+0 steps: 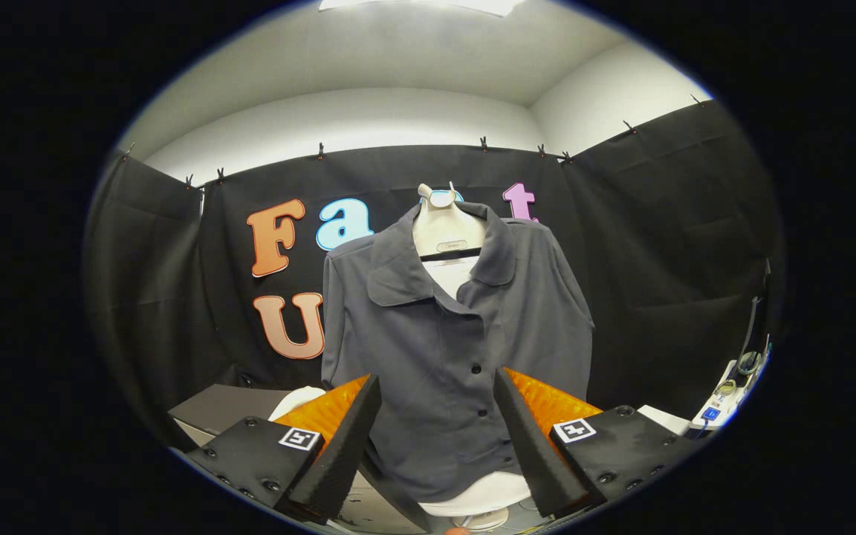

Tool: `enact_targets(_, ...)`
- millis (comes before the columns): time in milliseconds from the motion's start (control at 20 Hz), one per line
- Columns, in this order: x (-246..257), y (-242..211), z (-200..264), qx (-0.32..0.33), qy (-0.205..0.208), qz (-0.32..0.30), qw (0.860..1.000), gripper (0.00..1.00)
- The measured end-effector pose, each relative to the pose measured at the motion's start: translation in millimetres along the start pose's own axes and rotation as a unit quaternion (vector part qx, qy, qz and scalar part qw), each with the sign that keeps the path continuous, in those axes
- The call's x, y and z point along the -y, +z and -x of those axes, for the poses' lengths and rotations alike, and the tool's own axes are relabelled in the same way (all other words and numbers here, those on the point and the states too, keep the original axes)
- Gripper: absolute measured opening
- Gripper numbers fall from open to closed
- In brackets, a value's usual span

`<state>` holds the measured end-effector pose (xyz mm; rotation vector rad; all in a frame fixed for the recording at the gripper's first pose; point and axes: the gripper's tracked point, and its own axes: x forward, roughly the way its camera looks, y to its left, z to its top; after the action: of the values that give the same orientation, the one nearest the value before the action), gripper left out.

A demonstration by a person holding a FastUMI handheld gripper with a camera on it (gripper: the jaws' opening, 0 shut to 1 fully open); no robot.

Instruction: Iron the clothes twice with a garment steamer, once on the left side and once on the right side.

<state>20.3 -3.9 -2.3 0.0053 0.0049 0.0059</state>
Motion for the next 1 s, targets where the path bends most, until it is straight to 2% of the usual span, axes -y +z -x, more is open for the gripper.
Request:
enact_targets(700, -48, -30, -20, -0.034, 0.034, 0.001, 0.999, 0.98)
enact_targets(1000, -108, -39, -35, -0.05, 0.078, 0.018, 0.996, 0.98)
